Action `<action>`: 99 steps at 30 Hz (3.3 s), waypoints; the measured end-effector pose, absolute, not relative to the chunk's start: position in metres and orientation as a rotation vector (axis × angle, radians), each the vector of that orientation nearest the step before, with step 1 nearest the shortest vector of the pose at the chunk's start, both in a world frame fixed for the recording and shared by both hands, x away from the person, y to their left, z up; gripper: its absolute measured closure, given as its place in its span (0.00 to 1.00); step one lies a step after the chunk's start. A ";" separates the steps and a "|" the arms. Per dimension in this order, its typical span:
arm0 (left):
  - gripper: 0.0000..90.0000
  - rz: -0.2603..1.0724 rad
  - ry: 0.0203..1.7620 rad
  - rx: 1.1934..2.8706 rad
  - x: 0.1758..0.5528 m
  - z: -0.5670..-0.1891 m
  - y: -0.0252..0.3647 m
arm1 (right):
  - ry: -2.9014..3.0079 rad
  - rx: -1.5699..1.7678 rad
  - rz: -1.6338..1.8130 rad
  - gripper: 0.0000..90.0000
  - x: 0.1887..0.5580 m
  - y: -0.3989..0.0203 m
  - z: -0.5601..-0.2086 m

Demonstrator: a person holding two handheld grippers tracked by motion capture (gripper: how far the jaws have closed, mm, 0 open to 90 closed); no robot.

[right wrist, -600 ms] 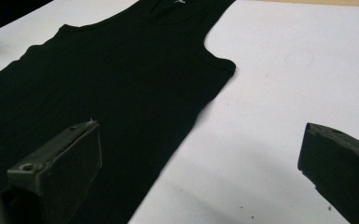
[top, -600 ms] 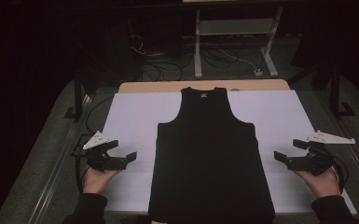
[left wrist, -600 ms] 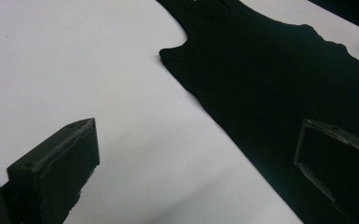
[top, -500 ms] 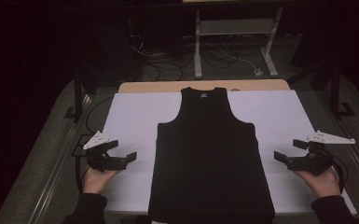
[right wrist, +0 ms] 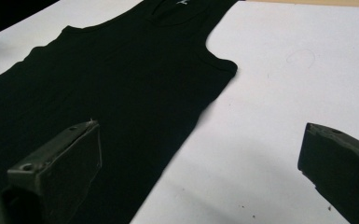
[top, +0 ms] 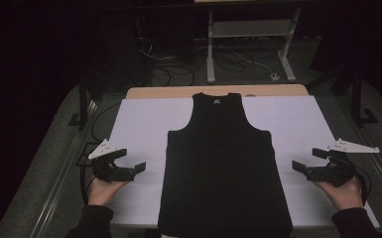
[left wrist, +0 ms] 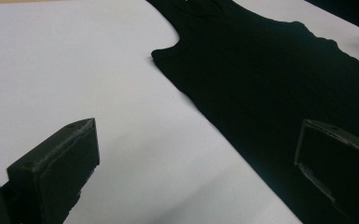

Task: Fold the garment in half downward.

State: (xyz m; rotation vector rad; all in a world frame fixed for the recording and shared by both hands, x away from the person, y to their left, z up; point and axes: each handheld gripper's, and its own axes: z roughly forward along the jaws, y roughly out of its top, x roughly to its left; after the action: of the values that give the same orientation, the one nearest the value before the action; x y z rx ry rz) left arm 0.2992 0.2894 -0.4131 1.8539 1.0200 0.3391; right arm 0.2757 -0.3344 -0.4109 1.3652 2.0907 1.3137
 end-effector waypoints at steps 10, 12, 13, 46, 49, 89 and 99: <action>0.00 0.336 1.008 1.870 0.302 -0.412 0.287 | 2.104 1.343 1.312 0.00 0.277 -0.331 -0.408; 0.00 0.337 1.000 1.877 0.303 -0.411 0.286 | 2.106 1.339 1.308 0.00 0.278 -0.330 -0.407; 0.00 0.340 1.003 1.884 0.304 -0.410 0.285 | 2.105 1.341 1.310 0.00 0.279 -0.330 -0.406; 0.00 0.330 0.999 1.936 0.320 -0.388 0.282 | 2.152 1.341 1.254 0.00 0.303 -0.328 -0.386; 0.00 0.338 0.996 1.951 0.321 -0.387 0.281 | 2.156 1.348 1.253 0.00 0.303 -0.328 -0.385; 0.00 0.341 0.967 2.016 0.353 -0.367 0.277 | 2.192 1.298 1.230 0.00 0.341 -0.324 -0.355; 0.00 0.316 0.957 2.037 0.363 -0.365 0.272 | 2.209 1.297 1.219 0.00 0.351 -0.322 -0.357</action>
State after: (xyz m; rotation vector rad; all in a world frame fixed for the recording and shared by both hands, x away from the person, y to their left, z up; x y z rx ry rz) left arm 0.3630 0.2720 -0.3650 2.0369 0.9574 0.3165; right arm 0.3513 -0.3222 -0.3570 1.2972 2.2090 1.2190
